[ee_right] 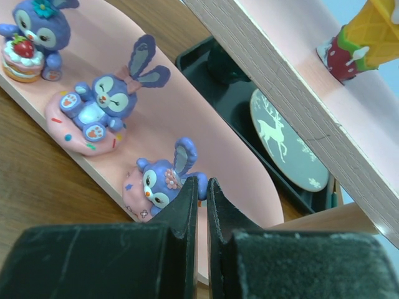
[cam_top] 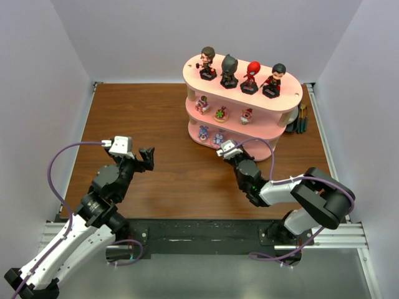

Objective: Place and organize the plastic toys onto the shelf

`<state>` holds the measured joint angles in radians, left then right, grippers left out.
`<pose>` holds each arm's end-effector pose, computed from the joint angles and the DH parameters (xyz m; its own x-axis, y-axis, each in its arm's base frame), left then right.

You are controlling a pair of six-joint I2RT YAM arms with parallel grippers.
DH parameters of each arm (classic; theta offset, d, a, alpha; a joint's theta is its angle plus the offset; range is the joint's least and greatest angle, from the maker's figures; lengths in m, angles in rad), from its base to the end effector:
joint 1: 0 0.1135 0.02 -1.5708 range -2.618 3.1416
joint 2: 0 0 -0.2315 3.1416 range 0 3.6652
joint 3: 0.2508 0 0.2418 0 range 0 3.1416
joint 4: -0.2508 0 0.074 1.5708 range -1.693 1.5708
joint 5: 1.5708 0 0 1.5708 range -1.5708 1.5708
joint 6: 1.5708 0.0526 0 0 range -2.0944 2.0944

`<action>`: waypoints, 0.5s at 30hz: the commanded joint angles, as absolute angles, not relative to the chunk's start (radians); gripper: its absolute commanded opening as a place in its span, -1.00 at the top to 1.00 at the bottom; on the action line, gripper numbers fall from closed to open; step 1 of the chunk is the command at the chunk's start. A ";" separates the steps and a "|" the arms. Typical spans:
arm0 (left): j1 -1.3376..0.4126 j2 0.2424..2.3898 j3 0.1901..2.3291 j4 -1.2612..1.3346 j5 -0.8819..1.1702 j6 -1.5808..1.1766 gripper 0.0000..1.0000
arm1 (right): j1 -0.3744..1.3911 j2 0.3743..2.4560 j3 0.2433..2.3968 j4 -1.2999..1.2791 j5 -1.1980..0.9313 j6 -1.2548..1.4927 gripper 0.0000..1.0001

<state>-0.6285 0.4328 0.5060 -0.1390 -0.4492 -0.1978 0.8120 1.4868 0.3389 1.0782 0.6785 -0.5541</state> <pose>0.1430 -0.0757 0.2796 -0.0873 -0.1553 -0.9840 0.1652 0.9718 -0.1681 0.2070 0.1704 0.1472 0.0298 -0.5639 -0.8253 -0.1393 0.8153 -0.5621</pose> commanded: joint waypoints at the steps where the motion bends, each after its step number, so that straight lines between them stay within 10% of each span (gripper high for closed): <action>1: -0.624 0.433 0.499 -0.115 -0.440 -0.183 -0.68 | 0.801 1.485 0.351 1.184 0.716 -0.577 0.99; 15: -0.623 0.431 0.500 -0.120 -0.439 -0.181 -0.68 | 0.784 1.442 0.357 1.103 0.710 -0.508 0.30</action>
<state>-0.6285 0.4328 0.5007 -0.1394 -0.4454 -0.1978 0.7860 1.4857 0.3389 1.0744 0.6907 -0.5468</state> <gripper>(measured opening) 0.842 0.294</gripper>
